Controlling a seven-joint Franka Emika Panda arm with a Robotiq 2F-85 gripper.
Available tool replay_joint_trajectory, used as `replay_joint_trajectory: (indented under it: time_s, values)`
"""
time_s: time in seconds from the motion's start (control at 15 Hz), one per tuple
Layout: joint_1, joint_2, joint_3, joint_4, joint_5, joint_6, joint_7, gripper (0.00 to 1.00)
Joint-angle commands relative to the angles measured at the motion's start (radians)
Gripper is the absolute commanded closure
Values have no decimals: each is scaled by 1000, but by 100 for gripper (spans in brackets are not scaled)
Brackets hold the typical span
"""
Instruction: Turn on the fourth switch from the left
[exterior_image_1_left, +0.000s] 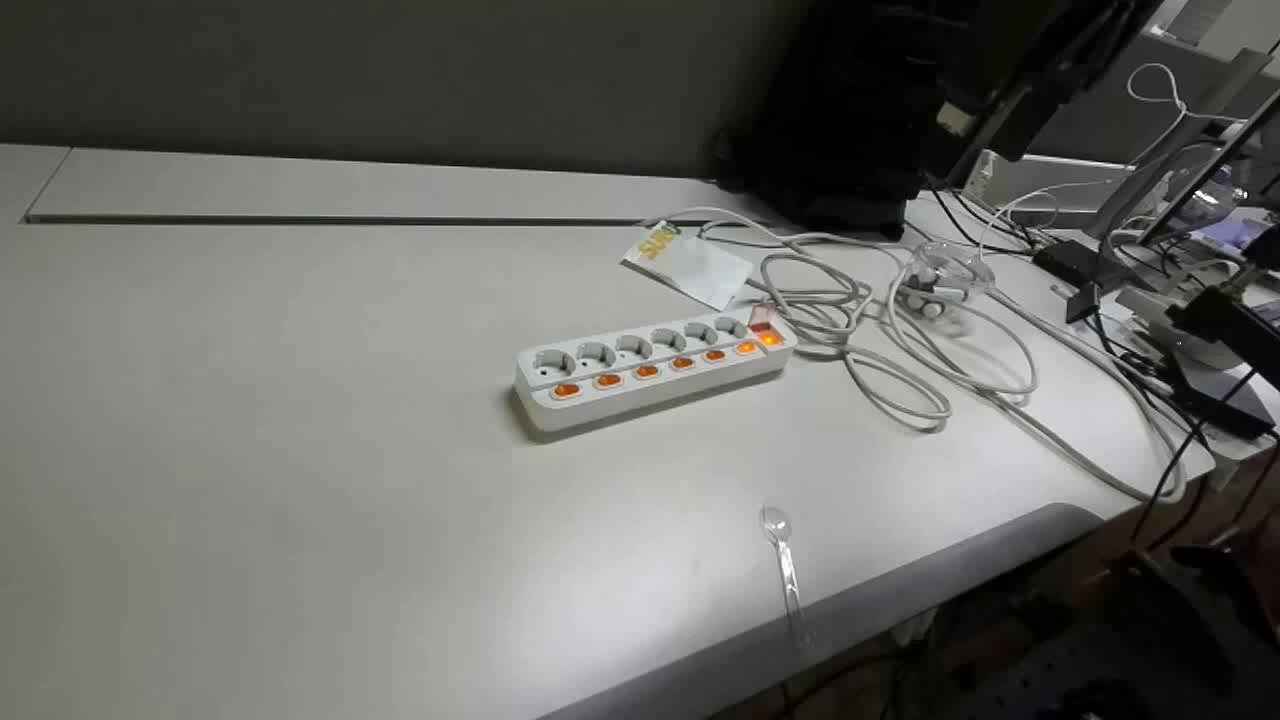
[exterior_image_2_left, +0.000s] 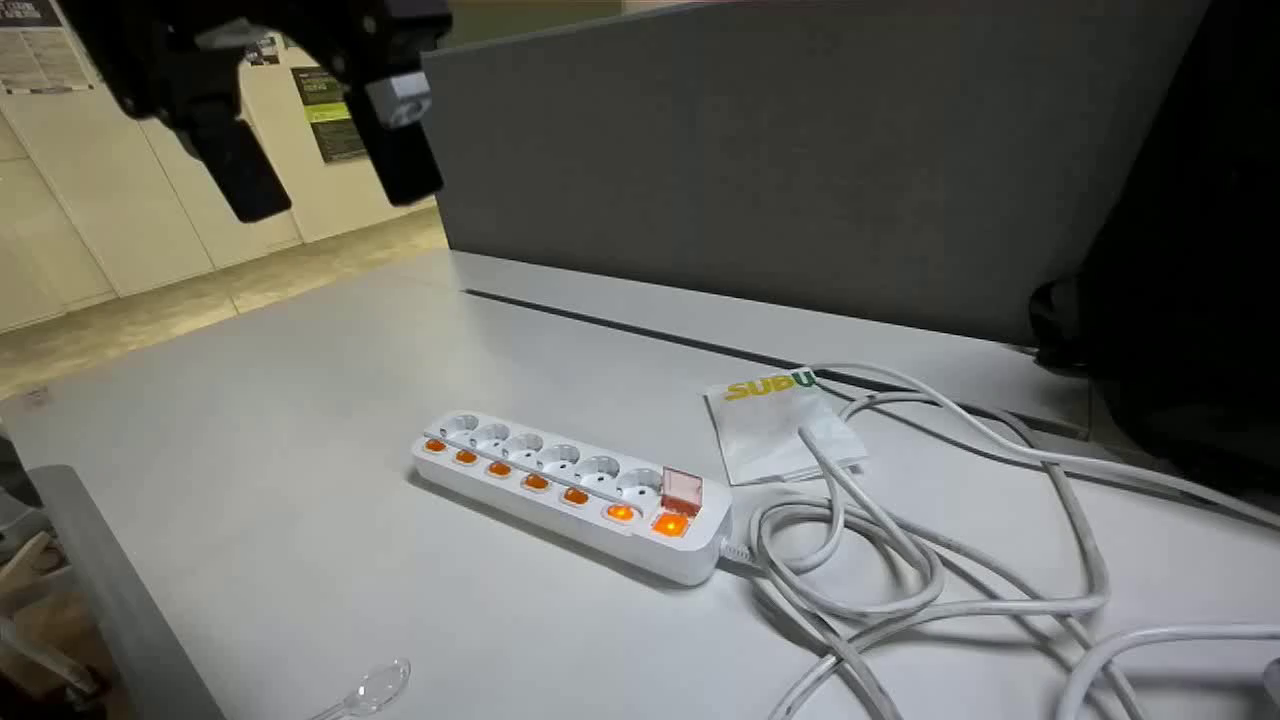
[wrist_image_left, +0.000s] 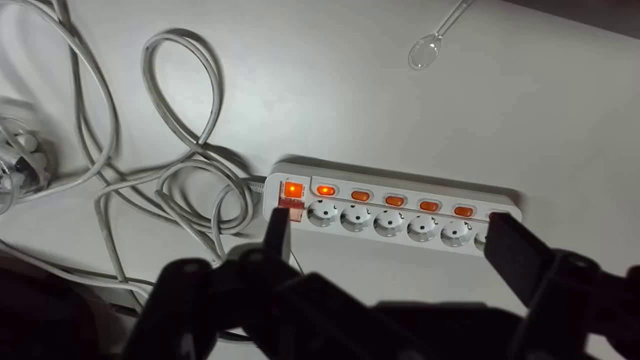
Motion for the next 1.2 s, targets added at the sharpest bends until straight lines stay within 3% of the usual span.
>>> replay_joint_trajectory:
  time_s: [0.0,0.8,1.13]
  values:
    - [-2,0,3,1,2,-2,-1,0]
    - [-2,0,3,1,2,-2,-1,0]
    - [-3,101,29,23,-19,74,31,0]
